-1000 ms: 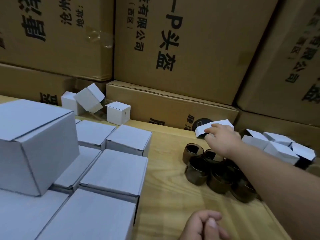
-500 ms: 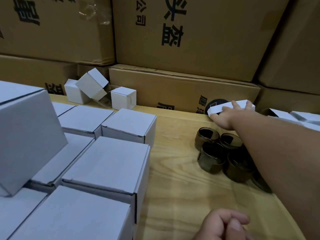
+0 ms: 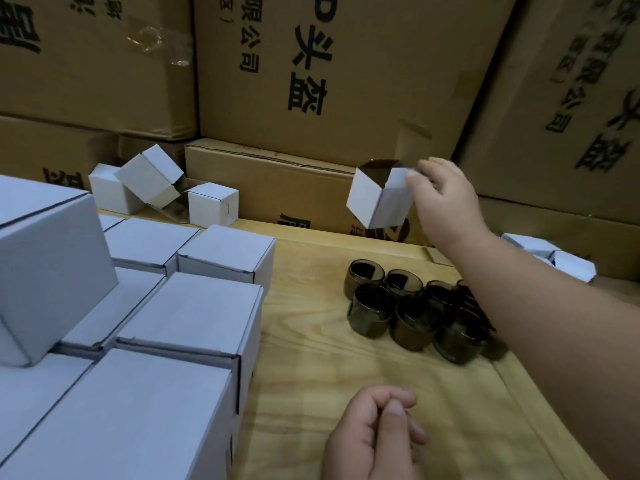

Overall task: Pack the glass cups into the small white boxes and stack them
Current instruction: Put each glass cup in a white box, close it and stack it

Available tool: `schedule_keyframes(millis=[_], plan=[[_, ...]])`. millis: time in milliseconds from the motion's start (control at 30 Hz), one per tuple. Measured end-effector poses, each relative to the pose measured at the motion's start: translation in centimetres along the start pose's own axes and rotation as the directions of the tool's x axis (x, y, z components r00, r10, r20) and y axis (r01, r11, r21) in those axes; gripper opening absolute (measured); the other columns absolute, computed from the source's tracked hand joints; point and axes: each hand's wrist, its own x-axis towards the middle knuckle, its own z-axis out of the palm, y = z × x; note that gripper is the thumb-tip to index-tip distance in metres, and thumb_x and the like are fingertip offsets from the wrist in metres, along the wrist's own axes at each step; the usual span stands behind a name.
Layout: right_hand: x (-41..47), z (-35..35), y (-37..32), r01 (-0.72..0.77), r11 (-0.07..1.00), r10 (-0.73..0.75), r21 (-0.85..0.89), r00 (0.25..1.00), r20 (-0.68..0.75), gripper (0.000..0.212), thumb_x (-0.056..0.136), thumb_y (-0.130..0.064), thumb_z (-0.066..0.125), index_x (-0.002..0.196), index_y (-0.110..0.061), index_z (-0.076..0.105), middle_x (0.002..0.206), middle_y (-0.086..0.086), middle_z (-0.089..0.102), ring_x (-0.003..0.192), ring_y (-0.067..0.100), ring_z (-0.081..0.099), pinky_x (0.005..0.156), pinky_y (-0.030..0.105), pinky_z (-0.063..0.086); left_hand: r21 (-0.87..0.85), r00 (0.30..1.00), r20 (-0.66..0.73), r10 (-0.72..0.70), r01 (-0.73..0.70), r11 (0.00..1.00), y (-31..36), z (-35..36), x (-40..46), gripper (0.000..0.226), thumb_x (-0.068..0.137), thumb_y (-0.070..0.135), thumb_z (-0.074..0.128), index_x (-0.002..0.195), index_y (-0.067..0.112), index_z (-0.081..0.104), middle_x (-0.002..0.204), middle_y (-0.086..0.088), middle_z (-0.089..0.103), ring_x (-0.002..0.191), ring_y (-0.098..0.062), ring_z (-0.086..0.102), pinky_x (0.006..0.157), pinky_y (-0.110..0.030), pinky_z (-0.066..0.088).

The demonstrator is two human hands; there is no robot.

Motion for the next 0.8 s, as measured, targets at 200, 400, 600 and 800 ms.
schedule_keyframes(millis=[200,400,600,800], plan=[[-11.8,-7.4,-3.5,-0.113,0.799,0.202,0.591,0.975,-0.087,0.049,0.087,-0.055,0.053,0.125,-0.03,0.07,0.129,-0.012,0.067,0.122,0.004,0.06,0.099,0.03,0.049,-0.163,0.96,-0.241,0.146,-0.189,0.968,1.2,1.1,-1.2,0.02,0.074,0.027,0.057,0.071,0.037,0.075,0.075,-0.005,0.074,0.064,-0.007,0.063,0.063,-0.014,0.048],[-24.4,-7.7,-2.3,-0.384,0.301,0.505,0.873,0.841,0.196,0.05,0.079,-0.045,0.059,0.117,-0.017,0.076,0.116,0.012,0.075,0.109,0.032,0.072,0.088,0.05,0.05,-0.126,0.97,-0.15,0.189,-0.208,0.97,1.3,0.1,-1.8,0.025,0.07,0.054,0.058,0.093,0.054,0.068,0.11,0.021,0.072,0.103,0.004,0.065,0.087,-0.025,0.045],[-27.0,-6.7,-1.9,-0.424,0.248,0.466,0.871,0.84,0.276,0.045,0.084,-0.036,0.051,0.108,-0.008,0.077,0.109,0.016,0.076,0.098,0.029,0.075,0.077,0.042,0.055,-0.031,0.962,0.123,0.245,-0.243,0.97,1.0,-0.1,-2.3,0.043,0.07,0.061,0.066,0.112,0.06,0.057,0.121,0.021,0.068,0.119,-0.01,0.065,0.101,-0.042,0.053],[-27.8,-6.1,-0.6,-0.38,0.443,0.442,0.812,0.881,0.171,0.027,0.075,-0.018,0.064,0.098,-0.019,0.077,0.104,0.014,0.077,0.097,0.029,0.074,0.073,0.031,0.06,0.048,0.915,0.259,0.308,-0.331,0.942,0.6,0.2,-3.0,0.081,0.063,0.046,0.083,0.13,0.064,0.04,0.117,0.016,0.069,0.102,-0.009,0.072,0.079,-0.023,0.058]])
